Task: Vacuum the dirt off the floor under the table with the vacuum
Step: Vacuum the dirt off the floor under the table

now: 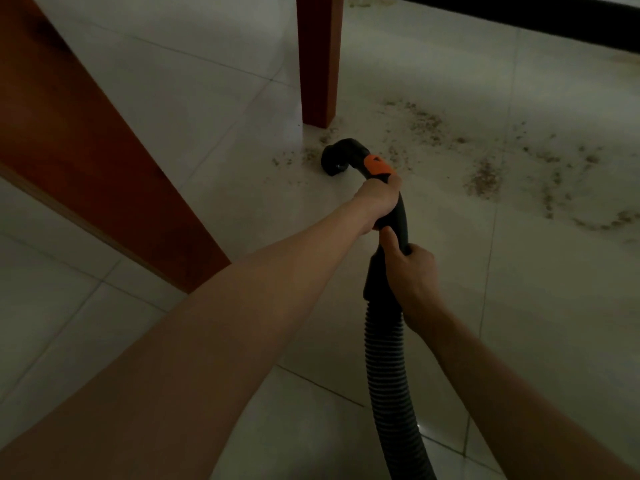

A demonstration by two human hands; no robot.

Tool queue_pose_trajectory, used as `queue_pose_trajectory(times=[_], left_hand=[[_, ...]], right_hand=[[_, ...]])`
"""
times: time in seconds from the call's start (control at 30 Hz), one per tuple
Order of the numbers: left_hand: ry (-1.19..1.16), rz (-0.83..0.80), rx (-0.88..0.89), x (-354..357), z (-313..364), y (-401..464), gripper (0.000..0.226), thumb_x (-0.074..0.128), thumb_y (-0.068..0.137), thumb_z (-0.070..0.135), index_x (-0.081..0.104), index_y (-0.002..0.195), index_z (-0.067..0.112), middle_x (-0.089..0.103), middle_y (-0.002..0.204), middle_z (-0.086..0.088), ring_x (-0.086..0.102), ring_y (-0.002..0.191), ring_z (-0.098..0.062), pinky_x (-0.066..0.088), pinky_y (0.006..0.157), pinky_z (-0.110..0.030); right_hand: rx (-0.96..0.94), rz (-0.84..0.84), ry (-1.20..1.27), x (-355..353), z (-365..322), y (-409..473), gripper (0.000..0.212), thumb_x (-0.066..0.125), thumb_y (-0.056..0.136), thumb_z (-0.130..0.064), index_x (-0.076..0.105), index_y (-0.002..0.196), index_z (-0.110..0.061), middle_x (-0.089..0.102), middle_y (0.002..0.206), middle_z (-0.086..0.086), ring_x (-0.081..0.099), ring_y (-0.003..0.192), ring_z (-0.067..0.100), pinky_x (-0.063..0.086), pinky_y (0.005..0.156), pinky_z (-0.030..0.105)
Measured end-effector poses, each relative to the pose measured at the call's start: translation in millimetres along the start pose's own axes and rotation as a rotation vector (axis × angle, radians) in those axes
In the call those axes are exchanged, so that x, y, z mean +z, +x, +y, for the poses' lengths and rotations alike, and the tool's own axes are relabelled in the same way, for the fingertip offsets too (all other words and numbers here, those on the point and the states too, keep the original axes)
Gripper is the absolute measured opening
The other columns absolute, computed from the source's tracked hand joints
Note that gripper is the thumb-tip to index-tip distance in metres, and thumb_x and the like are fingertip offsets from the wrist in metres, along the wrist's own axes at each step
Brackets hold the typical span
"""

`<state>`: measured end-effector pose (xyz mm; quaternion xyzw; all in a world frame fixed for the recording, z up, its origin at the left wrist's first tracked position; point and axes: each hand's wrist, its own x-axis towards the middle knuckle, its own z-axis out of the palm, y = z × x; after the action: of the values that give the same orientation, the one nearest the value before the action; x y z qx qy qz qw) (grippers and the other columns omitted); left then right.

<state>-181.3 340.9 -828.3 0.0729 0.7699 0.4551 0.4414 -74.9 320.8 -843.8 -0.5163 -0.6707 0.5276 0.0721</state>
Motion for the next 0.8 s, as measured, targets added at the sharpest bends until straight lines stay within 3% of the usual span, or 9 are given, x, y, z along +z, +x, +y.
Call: queue_pose_trajectory(times=[0.1,0.27,0.4,0.47,0.63,0.8], left_hand=[[0.005,0.018,-0.011,-2,-1,0,0.049,0.029,0.101,0.041,0.044,0.129,0.003,0.055,0.119,-0.014,0.054,0.109,-0.029,0.047,0.091,-0.037],[-0.054,0.059,-0.032,-2,-13,-4,0.049,0.027,0.101,0.044,0.046,0.122,0.004,0.056,0.109,-0.012,0.053,0.093,-0.023,0.048,0.087,-0.034],[-0.092,0.038,-0.053,3,-18,-10,0.049,0.027,0.1,0.045,0.046,0.118,0.004,0.054,0.096,-0.009,0.054,0.093,-0.024,0.049,0.089,-0.035],[-0.099,0.002,-0.057,3,-15,-12,0.046,0.027,0.1,0.044,0.046,0.114,0.005,0.054,0.1,-0.01,0.054,0.095,-0.025,0.049,0.089,-0.036],[-0.083,0.001,-0.066,-2,-18,-16,0.053,0.025,0.101,0.045,0.044,0.125,0.003,0.054,0.099,-0.01,0.053,0.094,-0.024,0.048,0.088,-0.034],[-0.124,0.08,-0.082,-16,-29,-19,0.054,0.025,0.101,0.045,0.041,0.13,0.003,0.056,0.107,-0.011,0.054,0.094,-0.024,0.048,0.085,-0.032]], right_hand=[[0.002,-0.027,-0.015,-2,-3,0,0.043,0.049,0.095,-0.042,0.064,0.088,-0.002,0.066,0.082,0.015,0.066,0.073,0.029,0.055,0.07,0.038],[-0.048,-0.07,-0.112,-13,2,-8,0.038,0.05,0.095,-0.042,0.056,0.075,-0.01,0.059,0.069,0.006,0.058,0.059,0.018,0.049,0.057,0.029],[-0.112,-0.019,-0.236,-16,10,-15,0.039,0.046,0.096,-0.043,0.053,0.08,-0.008,0.053,0.066,0.002,0.05,0.053,0.013,0.039,0.046,0.022],[-0.112,0.008,-0.251,-14,10,-16,0.039,0.044,0.097,-0.044,0.05,0.078,-0.01,0.051,0.066,0.001,0.049,0.052,0.012,0.036,0.044,0.022],[-0.106,-0.014,-0.237,-9,8,-21,0.038,0.045,0.097,-0.043,0.044,0.071,-0.015,0.05,0.065,0.001,0.047,0.051,0.009,0.034,0.038,0.015],[-0.127,-0.095,-0.21,-1,7,-25,0.036,0.047,0.096,-0.04,0.049,0.074,-0.011,0.05,0.063,0.001,0.048,0.052,0.011,0.036,0.044,0.02]])
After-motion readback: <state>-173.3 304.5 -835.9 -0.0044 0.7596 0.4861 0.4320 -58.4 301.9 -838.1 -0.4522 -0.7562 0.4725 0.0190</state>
